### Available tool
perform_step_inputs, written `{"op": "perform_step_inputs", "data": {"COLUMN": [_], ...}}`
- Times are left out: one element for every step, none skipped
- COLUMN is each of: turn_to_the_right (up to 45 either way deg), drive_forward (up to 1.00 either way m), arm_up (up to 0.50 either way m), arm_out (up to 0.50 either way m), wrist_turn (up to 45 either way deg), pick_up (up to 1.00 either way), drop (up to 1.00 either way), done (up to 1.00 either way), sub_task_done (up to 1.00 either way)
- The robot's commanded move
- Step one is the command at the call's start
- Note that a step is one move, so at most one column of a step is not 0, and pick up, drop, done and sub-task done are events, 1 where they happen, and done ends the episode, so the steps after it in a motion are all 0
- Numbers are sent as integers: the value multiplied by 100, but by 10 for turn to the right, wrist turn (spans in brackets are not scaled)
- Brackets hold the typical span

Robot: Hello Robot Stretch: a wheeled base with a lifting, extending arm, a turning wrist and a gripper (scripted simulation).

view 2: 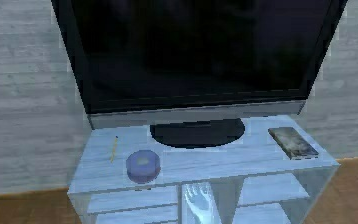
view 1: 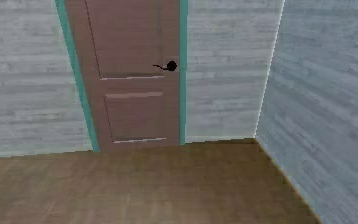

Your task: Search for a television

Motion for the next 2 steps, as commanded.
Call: {"op": "perform_step_inputs", "data": {"turn_to_the_right": [0,-270], "drive_forward": [50,0], "arm_up": [0,0], "arm_out": [0,0], "wrist_turn": [0,0], "pick_up": [0,0], "drop": [0,0], "done": [0,0], "sub_task_done": [0,0]}}
